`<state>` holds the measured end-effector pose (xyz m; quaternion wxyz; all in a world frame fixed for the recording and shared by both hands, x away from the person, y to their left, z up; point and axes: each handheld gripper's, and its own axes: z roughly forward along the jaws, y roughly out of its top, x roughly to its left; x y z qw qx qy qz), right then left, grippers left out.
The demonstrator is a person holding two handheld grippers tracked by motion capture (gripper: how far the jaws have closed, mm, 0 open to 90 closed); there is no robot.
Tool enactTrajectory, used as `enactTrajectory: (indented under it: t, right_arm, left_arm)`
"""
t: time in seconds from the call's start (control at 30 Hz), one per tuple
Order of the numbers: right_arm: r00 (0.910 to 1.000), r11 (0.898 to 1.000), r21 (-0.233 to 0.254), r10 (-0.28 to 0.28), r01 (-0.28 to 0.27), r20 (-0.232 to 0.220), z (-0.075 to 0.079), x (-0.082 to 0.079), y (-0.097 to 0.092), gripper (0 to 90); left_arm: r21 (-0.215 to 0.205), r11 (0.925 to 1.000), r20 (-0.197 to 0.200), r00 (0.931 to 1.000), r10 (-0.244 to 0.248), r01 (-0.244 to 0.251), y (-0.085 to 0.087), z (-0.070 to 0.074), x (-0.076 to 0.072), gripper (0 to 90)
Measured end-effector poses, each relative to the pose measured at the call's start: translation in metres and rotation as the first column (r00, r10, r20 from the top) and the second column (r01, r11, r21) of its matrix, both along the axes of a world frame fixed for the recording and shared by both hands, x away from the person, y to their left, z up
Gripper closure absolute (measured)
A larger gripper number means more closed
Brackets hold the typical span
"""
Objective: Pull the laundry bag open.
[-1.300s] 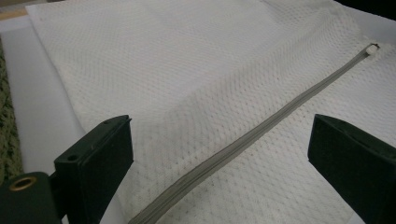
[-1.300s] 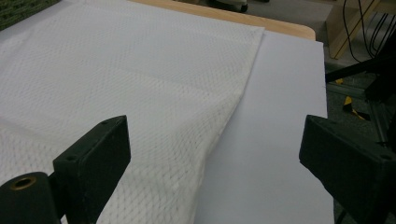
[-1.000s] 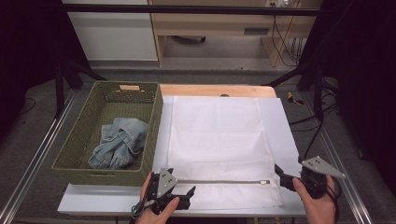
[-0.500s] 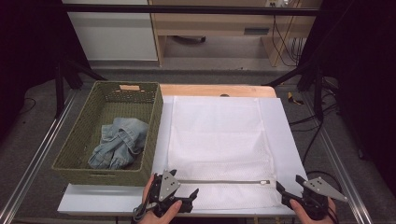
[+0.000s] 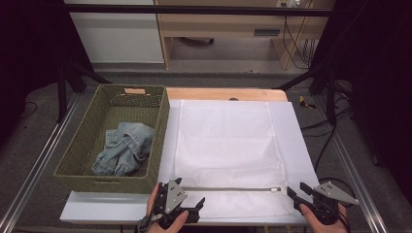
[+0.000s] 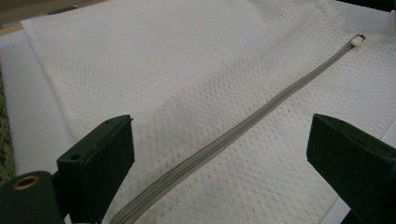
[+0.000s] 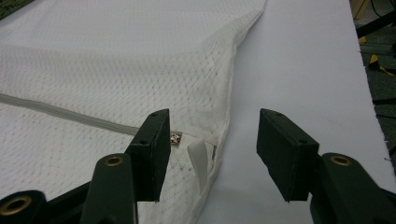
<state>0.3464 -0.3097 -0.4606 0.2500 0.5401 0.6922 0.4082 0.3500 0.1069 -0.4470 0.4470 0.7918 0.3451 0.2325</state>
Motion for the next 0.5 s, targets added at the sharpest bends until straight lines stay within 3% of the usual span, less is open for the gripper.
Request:
enactTrajectory:
  t: [0.3, 0.5]
  right_arm:
    - [0.9967, 1.0, 0.011, 0.024, -0.024, -0.078, -0.011, 0.014, 0.005, 51.3]
    - [0.9925, 0.998, -0.025, 0.046, -0.049, -0.113, -0.016, 0.017, 0.011, 53.8]
  left_arm:
    - [0.006, 1.0, -0.008, 1.0, -0.004, 0.004, 0.0, -0.002, 0.001, 7.3]
    - [0.011, 0.9999, 0.005, 1.0, 0.003, -0.003, 0.002, 0.001, 0.0, 7.3]
